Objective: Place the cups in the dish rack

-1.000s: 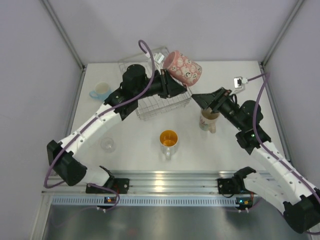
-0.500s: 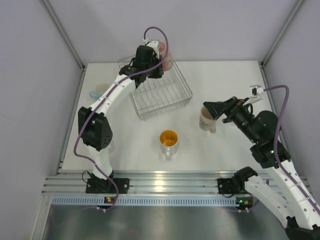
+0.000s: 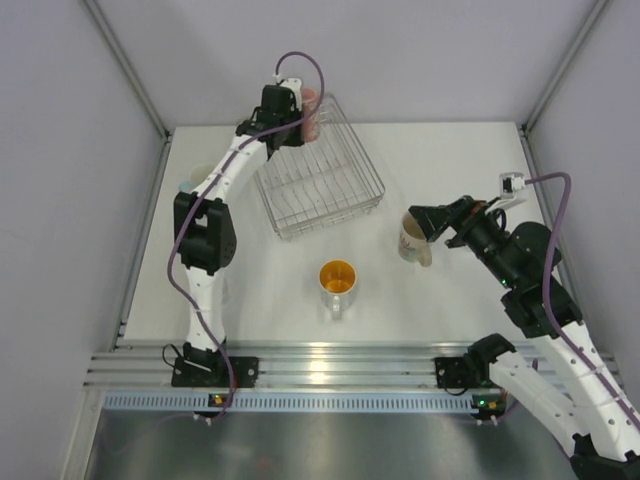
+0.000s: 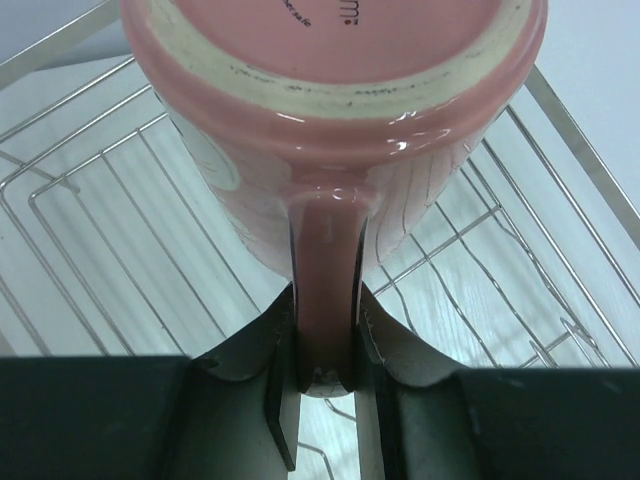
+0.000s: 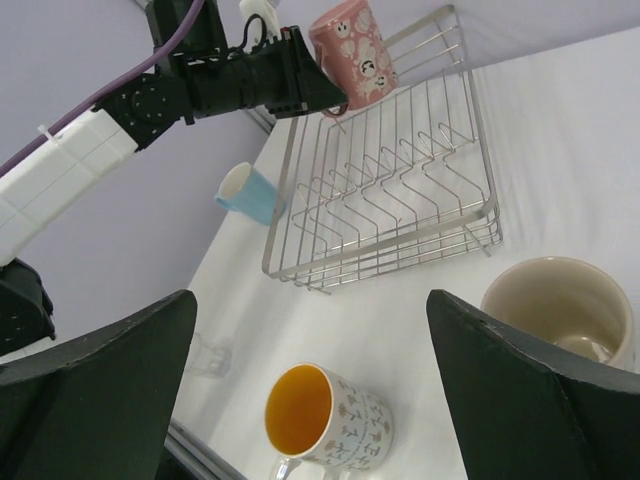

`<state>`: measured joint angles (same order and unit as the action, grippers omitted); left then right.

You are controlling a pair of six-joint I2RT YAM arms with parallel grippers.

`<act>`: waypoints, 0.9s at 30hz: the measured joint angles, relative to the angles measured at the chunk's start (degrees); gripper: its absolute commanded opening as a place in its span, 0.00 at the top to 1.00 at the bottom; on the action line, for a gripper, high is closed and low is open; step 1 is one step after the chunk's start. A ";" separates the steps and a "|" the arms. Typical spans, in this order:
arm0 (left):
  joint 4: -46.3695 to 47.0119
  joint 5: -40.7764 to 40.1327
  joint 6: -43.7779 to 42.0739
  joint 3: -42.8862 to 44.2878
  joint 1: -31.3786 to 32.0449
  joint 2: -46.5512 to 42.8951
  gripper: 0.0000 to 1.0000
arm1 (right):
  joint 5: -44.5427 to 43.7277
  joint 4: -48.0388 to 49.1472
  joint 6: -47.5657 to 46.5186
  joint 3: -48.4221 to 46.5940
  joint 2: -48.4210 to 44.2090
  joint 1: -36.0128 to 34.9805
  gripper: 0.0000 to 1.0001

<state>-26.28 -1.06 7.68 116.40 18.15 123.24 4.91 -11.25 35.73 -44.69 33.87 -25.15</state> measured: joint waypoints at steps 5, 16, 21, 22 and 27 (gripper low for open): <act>6.71 0.07 -0.63 -1.97 0.28 1.60 1.00 | -0.59 0.00 -1.01 0.00 0.81 -0.02 0.00; 19.76 -1.66 3.76 -5.68 0.55 5.18 1.00 | -1.90 0.24 -1.77 0.35 1.05 0.00 0.01; 22.86 -2.47 8.83 -5.66 0.63 6.78 1.00 | -2.08 0.46 -2.16 1.18 2.16 -0.02 0.01; 23.37 -2.73 9.46 -5.44 0.66 7.37 1.00 | -2.08 0.46 -2.21 1.22 2.32 -0.02 0.01; 24.87 -4.76 11.37 -3.15 1.18 10.80 1.00 | -2.25 0.46 -2.75 1.70 2.95 -0.02 0.01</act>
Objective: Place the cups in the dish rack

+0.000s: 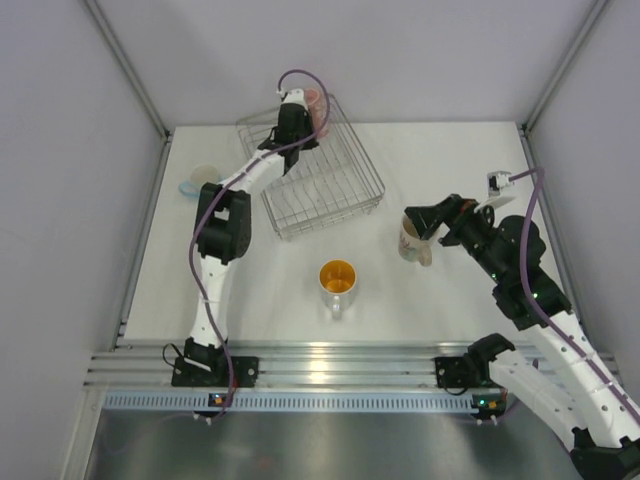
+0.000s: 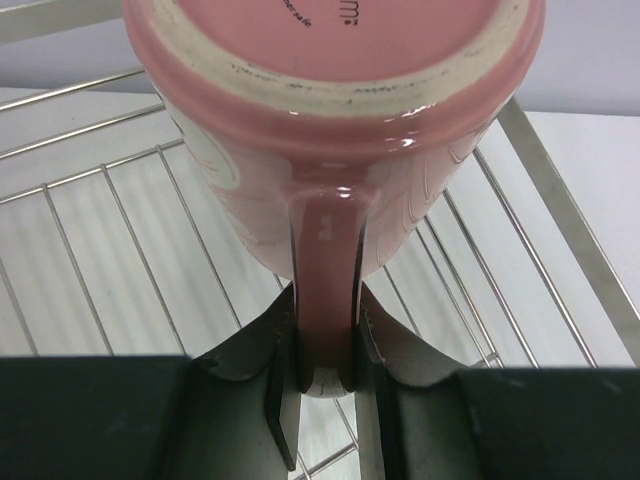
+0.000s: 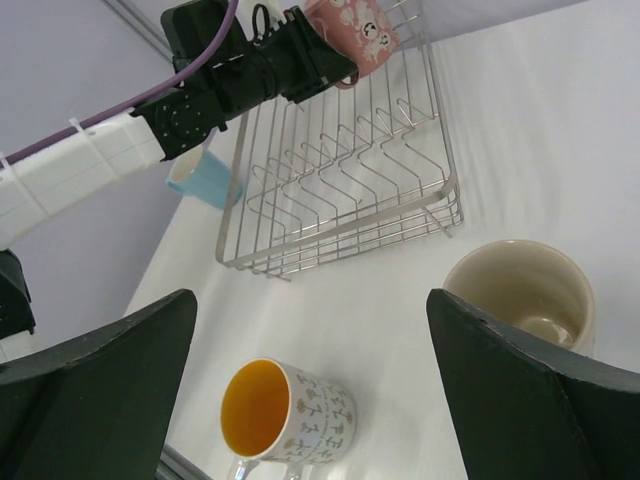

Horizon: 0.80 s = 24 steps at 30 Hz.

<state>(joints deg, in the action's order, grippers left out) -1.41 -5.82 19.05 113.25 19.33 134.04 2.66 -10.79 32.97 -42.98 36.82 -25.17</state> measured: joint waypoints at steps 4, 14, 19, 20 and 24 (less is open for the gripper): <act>0.98 -0.90 0.24 0.96 0.46 2.40 1.00 | -0.52 0.02 -0.76 0.24 -0.02 0.02 0.01; 4.46 -1.11 -1.40 1.09 0.83 5.77 1.00 | -1.60 0.04 -2.45 0.26 -0.04 0.02 0.01; 6.19 -1.01 -2.45 1.18 0.83 6.40 1.00 | -1.68 0.04 -2.86 1.27 -0.07 0.02 0.01; 6.54 -0.85 -2.71 1.18 0.83 6.51 1.00 | -1.90 -0.04 -2.93 1.46 -0.07 0.00 0.01; 7.50 0.02 -3.74 1.18 0.81 6.75 0.84 | -2.69 0.00 -2.99 2.21 0.00 0.02 0.01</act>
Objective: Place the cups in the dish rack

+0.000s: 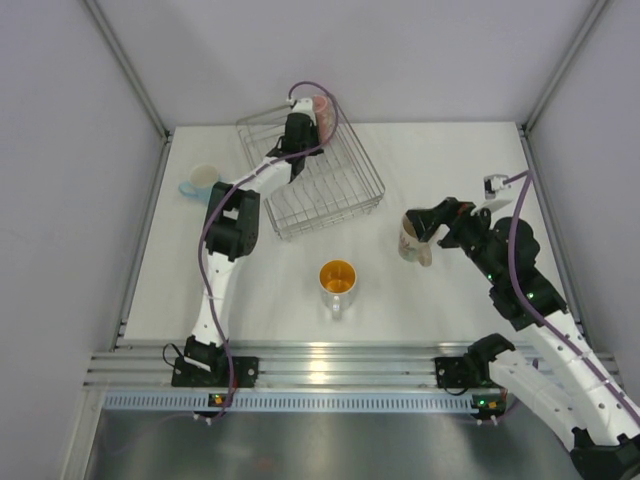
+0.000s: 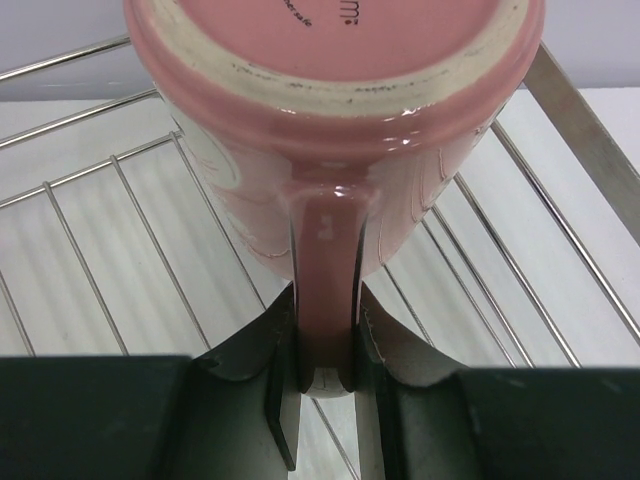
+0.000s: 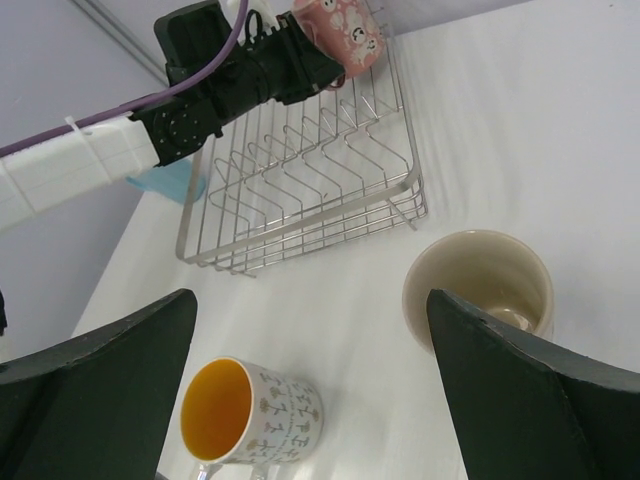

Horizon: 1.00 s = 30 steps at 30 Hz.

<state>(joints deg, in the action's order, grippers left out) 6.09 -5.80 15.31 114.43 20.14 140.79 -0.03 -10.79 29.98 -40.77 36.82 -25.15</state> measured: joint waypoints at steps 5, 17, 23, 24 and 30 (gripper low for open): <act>0.13 1.01 -0.48 0.00 0.02 0.00 0.68 | -0.11 0.09 0.00 0.02 0.44 0.00 0.01; 7.26 1.75 -0.85 -1.70 0.07 -2.21 0.47 | -0.20 -0.20 0.04 -0.04 -0.13 0.00 0.01; 7.76 1.57 -0.85 -8.04 0.07 -8.48 0.39 | -0.50 -2.97 -0.50 -2.16 0.81 0.00 0.01; 7.78 1.44 -0.85 -9.68 0.07 -10.08 0.39 | -0.48 -3.48 -0.81 -2.84 1.33 0.00 0.01; 6.56 0.37 0.04 -18.78 0.07 -21.22 0.24 | -0.31 -7.89 -5.16 -8.28 6.86 0.00 0.01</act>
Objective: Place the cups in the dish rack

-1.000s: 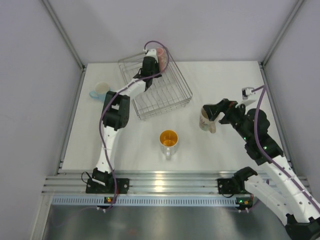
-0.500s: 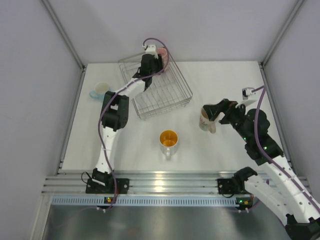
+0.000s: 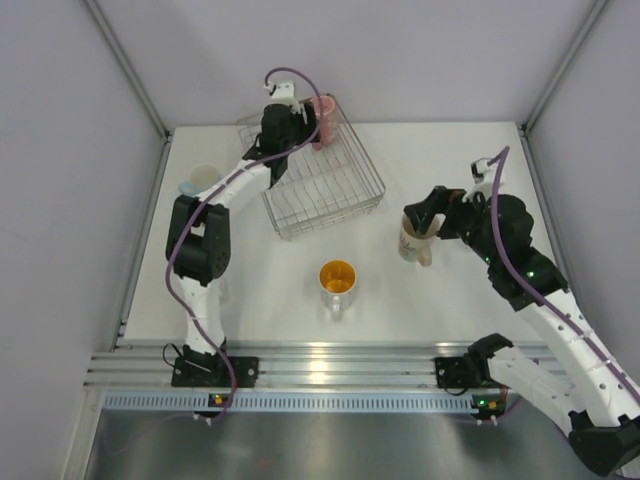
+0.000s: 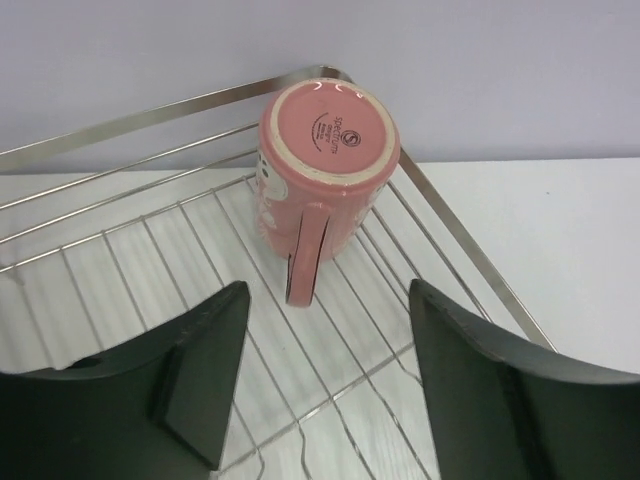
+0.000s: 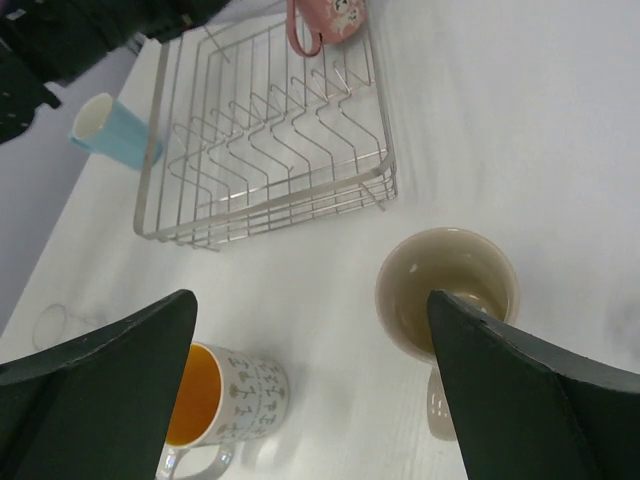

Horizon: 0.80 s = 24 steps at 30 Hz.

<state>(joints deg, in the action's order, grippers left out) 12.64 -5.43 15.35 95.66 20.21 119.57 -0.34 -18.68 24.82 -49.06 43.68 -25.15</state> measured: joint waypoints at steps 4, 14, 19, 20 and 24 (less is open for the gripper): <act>-1.36 1.44 2.36 -7.23 -0.02 -9.57 0.02 | 0.85 -4.07 -2.95 -3.80 4.20 0.00 0.06; -6.27 22.67 10.32 -21.11 0.00 -28.39 0.02 | 0.92 -10.45 -8.70 -10.01 12.85 0.00 0.34; -8.39 31.98 15.23 -28.83 0.26 -34.53 0.03 | 2.51 -12.41 -10.16 -11.56 17.16 0.00 0.44; -8.63 33.40 16.13 -30.29 0.26 -35.93 0.03 | 3.30 -12.92 -10.38 -11.91 18.32 0.00 0.45; -10.12 36.72 18.08 -34.23 0.33 -42.23 0.02 | 5.49 -14.40 -10.80 -13.00 22.36 0.00 0.48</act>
<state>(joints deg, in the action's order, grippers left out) 2.52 31.29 33.43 61.43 20.53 77.34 5.15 -33.08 14.02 -62.06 66.04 -25.15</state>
